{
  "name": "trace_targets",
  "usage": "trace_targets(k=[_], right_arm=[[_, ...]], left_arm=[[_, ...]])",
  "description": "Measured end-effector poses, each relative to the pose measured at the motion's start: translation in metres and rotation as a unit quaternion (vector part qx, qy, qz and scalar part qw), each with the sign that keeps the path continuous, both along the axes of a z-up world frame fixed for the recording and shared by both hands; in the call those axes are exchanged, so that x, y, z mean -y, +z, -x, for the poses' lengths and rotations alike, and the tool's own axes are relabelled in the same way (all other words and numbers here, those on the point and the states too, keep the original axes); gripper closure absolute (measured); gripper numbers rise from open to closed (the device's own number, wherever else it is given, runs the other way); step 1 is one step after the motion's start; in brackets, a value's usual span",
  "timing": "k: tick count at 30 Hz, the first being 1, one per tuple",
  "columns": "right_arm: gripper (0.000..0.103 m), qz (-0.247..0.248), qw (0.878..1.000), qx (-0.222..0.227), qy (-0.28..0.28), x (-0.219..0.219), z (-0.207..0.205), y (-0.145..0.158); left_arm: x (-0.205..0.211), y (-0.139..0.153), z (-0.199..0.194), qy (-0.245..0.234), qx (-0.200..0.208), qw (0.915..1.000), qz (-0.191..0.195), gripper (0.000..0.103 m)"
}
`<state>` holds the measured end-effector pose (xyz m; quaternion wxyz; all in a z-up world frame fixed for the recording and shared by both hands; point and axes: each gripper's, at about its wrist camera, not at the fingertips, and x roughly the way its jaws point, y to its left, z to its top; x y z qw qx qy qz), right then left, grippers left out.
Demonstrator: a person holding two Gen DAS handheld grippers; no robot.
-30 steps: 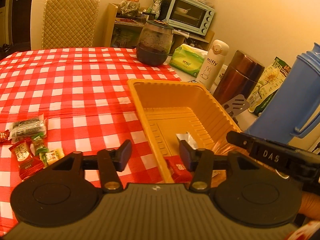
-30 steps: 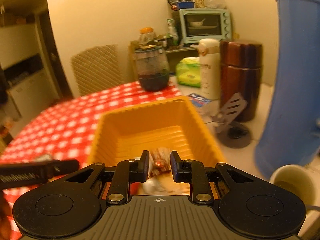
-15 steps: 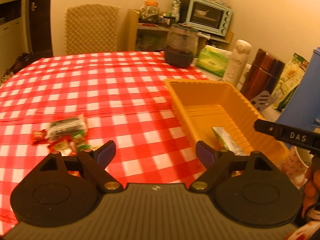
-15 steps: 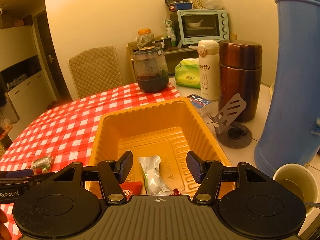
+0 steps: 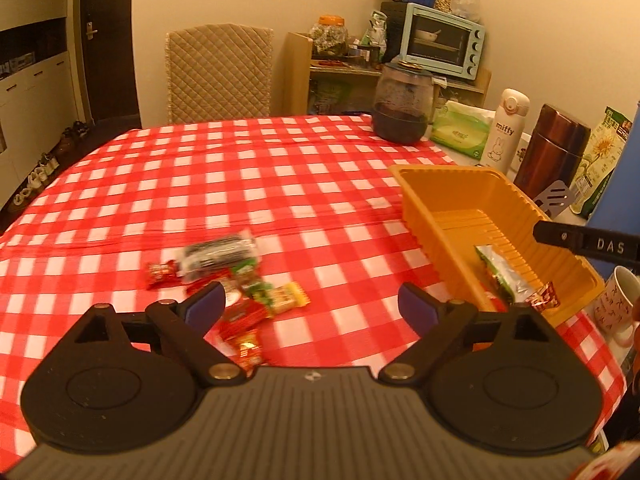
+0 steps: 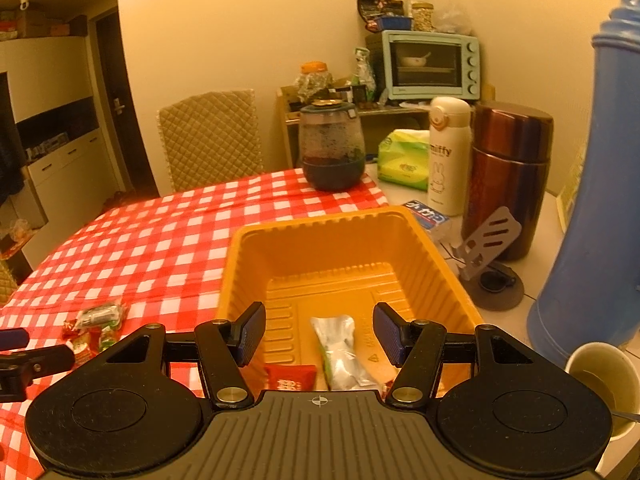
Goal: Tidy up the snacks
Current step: 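Move both open tools back to the snack pile, then grasp the red-gold wrapped candy with the right tool while the left tool grasps the red jujube packet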
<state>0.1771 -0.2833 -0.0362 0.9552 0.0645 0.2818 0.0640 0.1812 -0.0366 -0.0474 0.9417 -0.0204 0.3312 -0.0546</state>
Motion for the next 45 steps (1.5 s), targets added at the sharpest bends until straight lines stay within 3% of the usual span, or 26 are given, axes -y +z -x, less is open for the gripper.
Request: trace_targets(k=[4, 15, 25, 38, 45], right_arm=[[0.043, 0.004, 1.000, 0.009, 0.015, -0.012, 0.001, 0.003], [0.043, 0.020, 0.996, 0.028, 0.084, -0.072, 0.004, 0.005], [0.043, 0.017, 0.985, -0.011, 0.171, -0.136, 0.006, -0.020], [0.044, 0.017, 0.975, -0.068, 0.211, -0.197, -0.008, -0.064], [0.056, 0.021, 0.971, -0.084, 0.224, -0.223, -0.016, -0.086]], left_arm=[[-0.023, 0.000, 0.014, 0.004, 0.011, 0.9998, -0.018, 0.010], [-0.084, -0.006, 0.026, 0.034, -0.024, 0.9986, -0.032, 0.010], [-0.108, -0.024, 0.019, 0.035, -0.035, 0.9977, -0.046, 0.010], [-0.151, -0.054, -0.002, 0.073, -0.048, 0.9962, 0.004, 0.010], [-0.163, -0.058, -0.010, 0.086, -0.049, 0.9949, 0.023, 0.010]])
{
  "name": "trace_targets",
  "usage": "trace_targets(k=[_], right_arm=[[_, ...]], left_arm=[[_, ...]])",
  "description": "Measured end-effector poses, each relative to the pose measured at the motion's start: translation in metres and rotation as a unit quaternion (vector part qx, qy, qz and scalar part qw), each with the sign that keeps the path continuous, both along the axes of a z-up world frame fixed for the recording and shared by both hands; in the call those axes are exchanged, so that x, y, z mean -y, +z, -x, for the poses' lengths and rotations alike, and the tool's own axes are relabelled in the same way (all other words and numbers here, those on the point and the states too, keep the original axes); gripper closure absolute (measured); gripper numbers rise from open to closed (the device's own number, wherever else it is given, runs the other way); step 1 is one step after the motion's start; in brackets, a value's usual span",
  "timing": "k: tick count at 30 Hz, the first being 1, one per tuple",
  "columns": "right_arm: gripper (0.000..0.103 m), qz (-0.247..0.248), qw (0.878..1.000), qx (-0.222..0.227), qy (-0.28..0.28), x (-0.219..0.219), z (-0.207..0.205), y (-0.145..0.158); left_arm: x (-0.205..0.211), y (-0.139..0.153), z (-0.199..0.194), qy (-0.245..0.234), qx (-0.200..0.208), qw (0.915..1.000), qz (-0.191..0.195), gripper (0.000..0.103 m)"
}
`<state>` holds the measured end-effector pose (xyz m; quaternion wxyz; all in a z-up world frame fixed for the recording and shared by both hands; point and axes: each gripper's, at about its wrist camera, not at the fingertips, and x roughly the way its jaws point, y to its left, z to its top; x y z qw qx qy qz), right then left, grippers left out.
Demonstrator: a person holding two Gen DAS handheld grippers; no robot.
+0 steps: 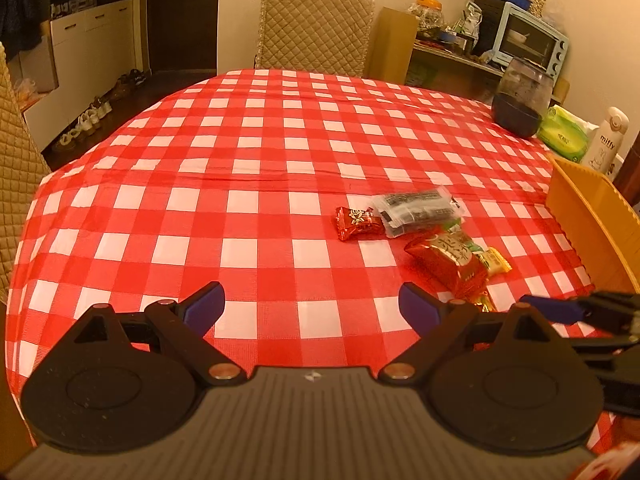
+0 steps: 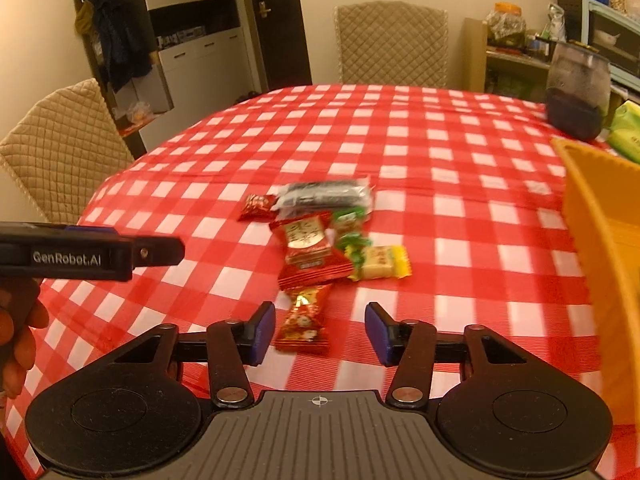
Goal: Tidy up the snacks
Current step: 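Grasp the red-gold wrapped candy with the right tool while the left tool grasps the red jujube packet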
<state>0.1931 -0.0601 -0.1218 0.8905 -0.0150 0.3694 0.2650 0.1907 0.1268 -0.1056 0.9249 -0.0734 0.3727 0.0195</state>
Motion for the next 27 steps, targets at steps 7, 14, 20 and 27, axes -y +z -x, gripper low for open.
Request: trace_targets(k=[7, 14, 20, 27], right_arm=[[0.065, 0.028, 0.999, 0.012, 0.011, -0.020, -0.002, -0.008], [0.078, 0.038, 0.999, 0.016, 0.010, -0.019, -0.001, -0.007], [0.078, 0.025, 0.999, 0.030, -0.028, 0.009, -0.001, 0.009], [0.078, 0.012, 0.995, 0.035, -0.088, 0.050, -0.009, 0.019]], left_arm=[[-0.001, -0.002, -0.002, -0.005, -0.006, 0.9999, 0.008, 0.010], [0.009, 0.000, -0.003, -0.015, -0.009, 0.9998, 0.010, 0.010], [0.028, 0.004, -0.009, -0.035, -0.006, 0.9991, 0.022, 0.011], [0.051, 0.000, -0.035, -0.040, -0.005, 0.9962, 0.077, 0.022]])
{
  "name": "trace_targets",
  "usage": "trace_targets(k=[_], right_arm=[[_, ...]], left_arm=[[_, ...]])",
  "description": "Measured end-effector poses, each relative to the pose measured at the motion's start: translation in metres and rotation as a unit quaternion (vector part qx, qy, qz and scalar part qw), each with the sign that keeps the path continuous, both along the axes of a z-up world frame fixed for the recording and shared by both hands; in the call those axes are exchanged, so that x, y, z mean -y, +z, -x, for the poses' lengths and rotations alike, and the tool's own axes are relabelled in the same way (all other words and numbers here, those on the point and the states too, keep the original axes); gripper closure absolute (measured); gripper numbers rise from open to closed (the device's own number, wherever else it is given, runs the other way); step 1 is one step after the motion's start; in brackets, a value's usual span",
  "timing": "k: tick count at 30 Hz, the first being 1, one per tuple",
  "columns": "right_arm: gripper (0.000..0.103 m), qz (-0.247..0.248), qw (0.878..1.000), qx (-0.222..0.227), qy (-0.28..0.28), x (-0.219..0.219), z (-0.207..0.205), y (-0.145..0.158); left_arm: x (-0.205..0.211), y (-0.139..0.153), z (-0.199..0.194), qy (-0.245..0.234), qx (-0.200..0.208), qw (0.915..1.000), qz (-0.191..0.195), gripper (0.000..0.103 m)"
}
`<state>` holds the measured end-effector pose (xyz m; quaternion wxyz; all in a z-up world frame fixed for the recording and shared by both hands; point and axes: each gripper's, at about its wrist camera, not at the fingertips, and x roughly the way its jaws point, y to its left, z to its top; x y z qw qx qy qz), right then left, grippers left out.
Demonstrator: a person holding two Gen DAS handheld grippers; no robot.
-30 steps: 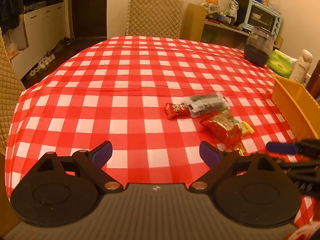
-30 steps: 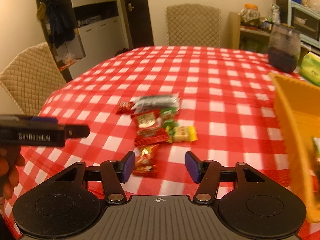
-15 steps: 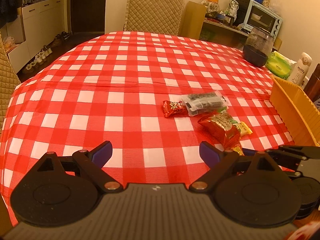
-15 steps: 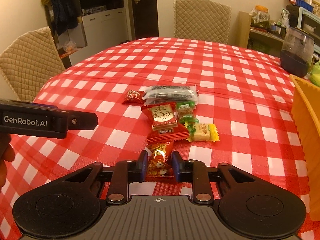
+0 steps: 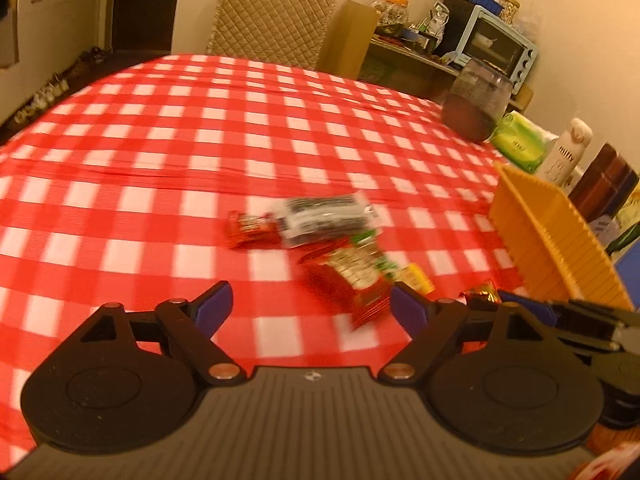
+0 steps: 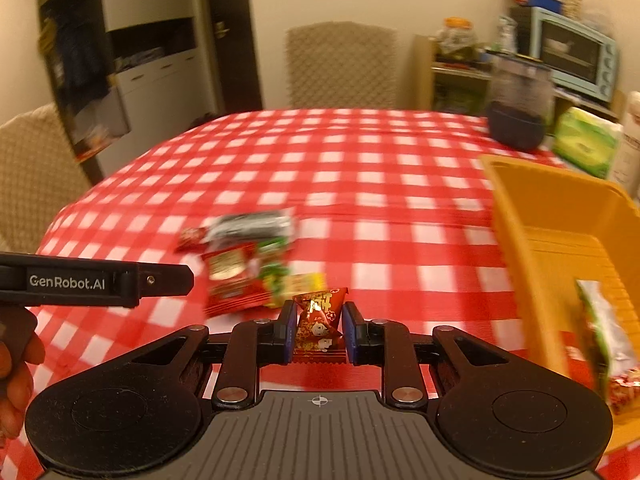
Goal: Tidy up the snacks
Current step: 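Grasp the red-gold wrapped candy with the right tool while the left tool grasps the red jujube packet, then carry both held snacks over the orange tray and open both tools to drop them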
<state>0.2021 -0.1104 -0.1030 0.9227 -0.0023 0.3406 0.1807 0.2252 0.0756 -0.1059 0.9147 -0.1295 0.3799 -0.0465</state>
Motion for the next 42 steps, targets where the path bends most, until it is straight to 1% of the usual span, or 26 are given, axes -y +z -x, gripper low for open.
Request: trace_targets(k=[4, 6, 8, 10, 14, 15, 16, 19, 24, 28, 33, 37, 42], right_arm=[[0.078, -0.006, 1.000, 0.001, -0.019, 0.014, -0.004, 0.004], [0.078, -0.006, 1.000, 0.003, -0.021, 0.018, -0.005, 0.005], [0.078, -0.008, 1.000, 0.002, -0.024, 0.021, -0.006, 0.005], [0.078, -0.008, 1.000, 0.001, -0.027, 0.023, -0.007, 0.005], [0.078, -0.013, 0.999, -0.004, -0.031, 0.026, -0.011, 0.004], [0.078, -0.014, 0.999, -0.004, -0.031, 0.025, -0.011, 0.004], [0.078, -0.015, 0.999, -0.004, -0.030, 0.024, -0.012, 0.004], [0.078, -0.017, 1.000, -0.002, -0.025, 0.020, -0.011, 0.005], [0.078, -0.018, 1.000, -0.005, -0.022, 0.014, -0.013, 0.004], [0.078, -0.016, 1.000, -0.009, -0.019, 0.012, -0.015, 0.001], [0.079, -0.018, 1.000, -0.007, -0.019, 0.011, -0.013, 0.003], [0.078, -0.021, 1.000, -0.001, -0.017, 0.012, -0.008, 0.009], [0.078, -0.020, 1.000, 0.014, -0.015, 0.016, 0.007, 0.023]], left_arm=[[0.013, -0.003, -0.017, 0.005, -0.002, 0.9998, 0.020, 0.031], [0.017, -0.007, -0.026, 0.008, -0.006, 0.9997, 0.020, 0.034], [0.021, -0.012, -0.034, 0.013, -0.012, 0.9998, 0.013, 0.038], [0.023, -0.017, -0.040, 0.016, -0.019, 0.9997, 0.001, 0.046], [0.026, -0.018, -0.041, 0.005, -0.021, 0.9993, -0.030, 0.049], [0.025, -0.017, -0.040, 0.004, -0.024, 0.9992, -0.033, 0.052], [0.024, -0.017, -0.039, 0.002, -0.026, 0.9990, -0.036, 0.059], [0.023, -0.017, -0.037, -0.006, -0.028, 0.9978, -0.059, 0.070], [0.027, -0.019, -0.038, -0.023, -0.024, 0.9964, -0.078, 0.070], [0.034, -0.020, -0.037, -0.039, -0.022, 0.9943, -0.096, 0.074], [0.029, -0.015, -0.028, -0.035, -0.023, 0.9957, -0.082, 0.077], [0.029, -0.002, -0.010, -0.034, -0.010, 0.9965, -0.076, 0.078], [0.034, 0.017, 0.011, -0.033, 0.011, 0.9967, -0.073, 0.078]])
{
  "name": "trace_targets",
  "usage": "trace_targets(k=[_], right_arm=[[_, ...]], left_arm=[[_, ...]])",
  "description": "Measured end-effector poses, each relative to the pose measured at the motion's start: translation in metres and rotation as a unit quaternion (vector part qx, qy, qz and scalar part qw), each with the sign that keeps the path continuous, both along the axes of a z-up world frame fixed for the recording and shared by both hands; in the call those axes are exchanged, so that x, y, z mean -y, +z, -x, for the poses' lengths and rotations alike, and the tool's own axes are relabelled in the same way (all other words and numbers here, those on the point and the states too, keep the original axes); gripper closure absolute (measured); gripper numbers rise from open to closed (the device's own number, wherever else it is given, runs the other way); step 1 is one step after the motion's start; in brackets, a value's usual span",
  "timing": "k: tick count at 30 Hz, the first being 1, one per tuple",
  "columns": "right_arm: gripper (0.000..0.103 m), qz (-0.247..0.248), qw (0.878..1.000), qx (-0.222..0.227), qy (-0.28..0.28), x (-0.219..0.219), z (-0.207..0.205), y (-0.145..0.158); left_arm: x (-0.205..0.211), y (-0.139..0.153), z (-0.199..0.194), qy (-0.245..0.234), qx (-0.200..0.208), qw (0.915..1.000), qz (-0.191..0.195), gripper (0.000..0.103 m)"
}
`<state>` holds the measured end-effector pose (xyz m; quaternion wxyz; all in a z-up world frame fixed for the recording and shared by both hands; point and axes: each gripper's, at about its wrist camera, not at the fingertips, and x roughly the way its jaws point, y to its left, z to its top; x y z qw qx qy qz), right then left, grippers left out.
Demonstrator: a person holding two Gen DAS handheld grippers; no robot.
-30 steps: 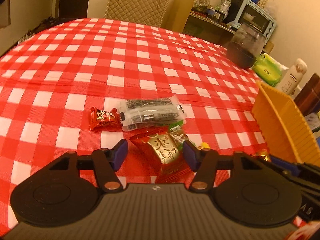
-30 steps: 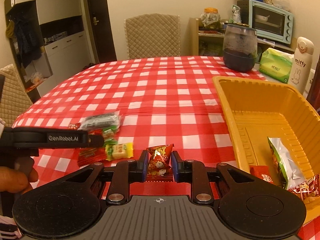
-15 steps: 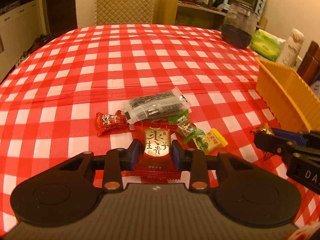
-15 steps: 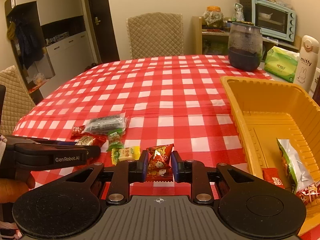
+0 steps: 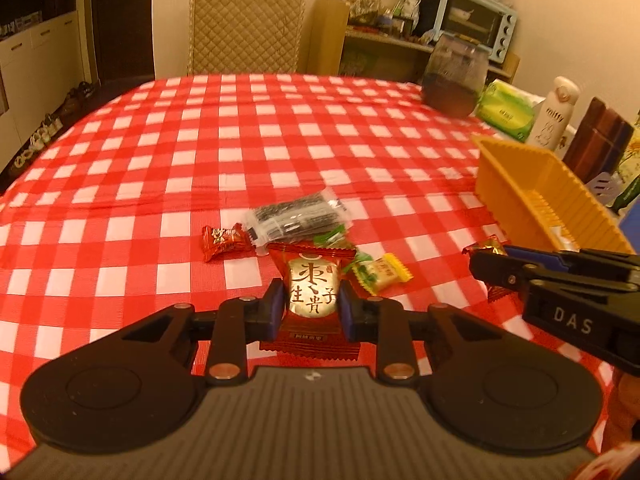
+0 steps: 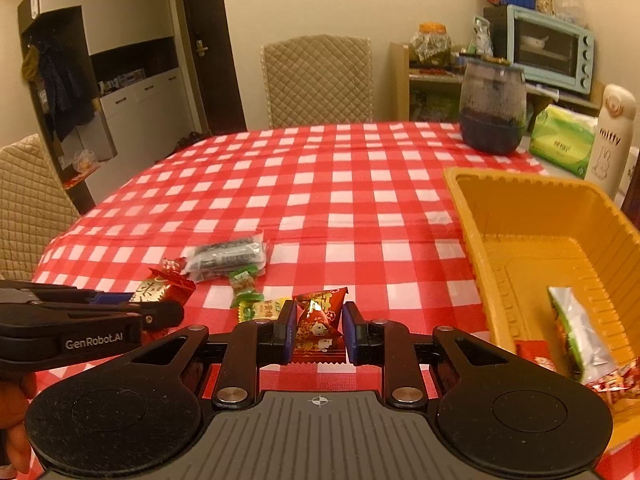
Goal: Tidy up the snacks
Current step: 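Carry both held snacks over the orange tray and open both tools to drop them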
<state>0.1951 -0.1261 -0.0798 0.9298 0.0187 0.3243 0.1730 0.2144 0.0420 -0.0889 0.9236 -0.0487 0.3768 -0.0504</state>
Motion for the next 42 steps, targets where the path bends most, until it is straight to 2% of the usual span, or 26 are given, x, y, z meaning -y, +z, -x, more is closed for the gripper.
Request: trace_targets(k=[7, 16, 23, 29, 34, 42], right_arm=[[0.078, -0.019, 0.999, -0.002, -0.040, 0.026, 0.023, 0.016], [0.078, -0.030, 0.996, -0.009, -0.089, 0.069, 0.070, 0.028], [0.078, -0.036, 0.992, 0.004, -0.124, 0.104, 0.095, 0.050], [0.078, -0.042, 0.987, 0.013, -0.155, 0.136, 0.105, 0.068], [0.078, -0.025, 0.984, 0.014, -0.174, 0.156, 0.108, 0.080], [0.078, -0.019, 0.980, 0.009, -0.196, 0.185, 0.099, 0.084]], left_arm=[[0.008, 0.021, 0.028, 0.016, 0.007, 0.9993, 0.033, 0.078], [0.039, 0.051, 0.057, 0.004, 0.018, 0.9992, 0.036, 0.078], [0.079, 0.069, 0.071, -0.024, 0.025, 0.9988, 0.035, 0.078], [0.112, 0.082, 0.073, -0.055, 0.027, 0.9975, 0.034, 0.078], [0.142, 0.092, 0.069, -0.083, 0.033, 0.9954, 0.034, 0.078], [0.176, 0.099, 0.049, -0.116, 0.035, 0.9919, 0.036, 0.078]])
